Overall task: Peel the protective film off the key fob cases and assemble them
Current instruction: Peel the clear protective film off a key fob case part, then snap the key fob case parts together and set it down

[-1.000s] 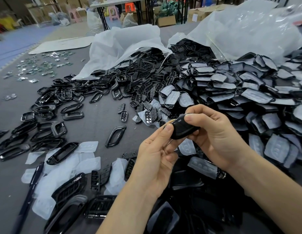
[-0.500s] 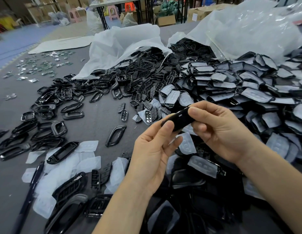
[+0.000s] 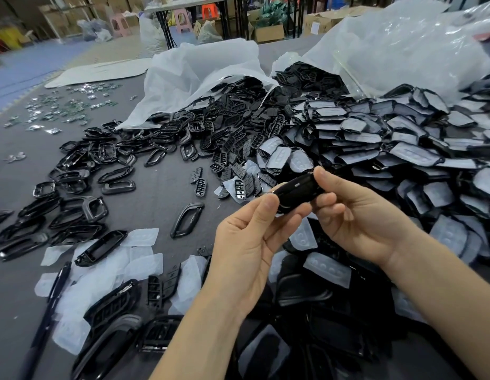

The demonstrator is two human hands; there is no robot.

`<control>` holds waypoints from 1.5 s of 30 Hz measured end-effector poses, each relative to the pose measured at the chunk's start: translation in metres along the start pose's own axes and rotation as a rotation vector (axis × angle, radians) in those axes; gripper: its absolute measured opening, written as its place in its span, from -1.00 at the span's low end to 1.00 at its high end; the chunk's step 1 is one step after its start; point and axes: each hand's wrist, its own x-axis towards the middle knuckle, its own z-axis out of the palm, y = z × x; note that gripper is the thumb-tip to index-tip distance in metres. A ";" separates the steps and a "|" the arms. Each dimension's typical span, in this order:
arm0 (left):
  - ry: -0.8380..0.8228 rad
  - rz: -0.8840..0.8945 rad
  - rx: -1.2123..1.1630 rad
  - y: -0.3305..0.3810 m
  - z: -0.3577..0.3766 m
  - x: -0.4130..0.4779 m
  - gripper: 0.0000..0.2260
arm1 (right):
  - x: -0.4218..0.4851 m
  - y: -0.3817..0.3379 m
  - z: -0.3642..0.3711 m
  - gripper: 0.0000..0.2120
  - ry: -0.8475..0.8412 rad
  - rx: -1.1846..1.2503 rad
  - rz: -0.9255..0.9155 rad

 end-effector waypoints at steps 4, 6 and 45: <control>-0.045 0.441 0.642 -0.004 -0.005 -0.001 -0.80 | 0.002 -0.001 -0.003 -0.87 0.052 -0.013 0.041; -0.119 0.731 1.054 -0.009 -0.009 -0.001 -0.81 | 0.003 -0.004 -0.008 -0.92 0.071 -0.211 -0.050; 0.423 0.251 1.758 0.035 -0.090 0.012 -0.79 | -0.080 -0.183 -0.141 -0.89 0.702 -2.296 -0.082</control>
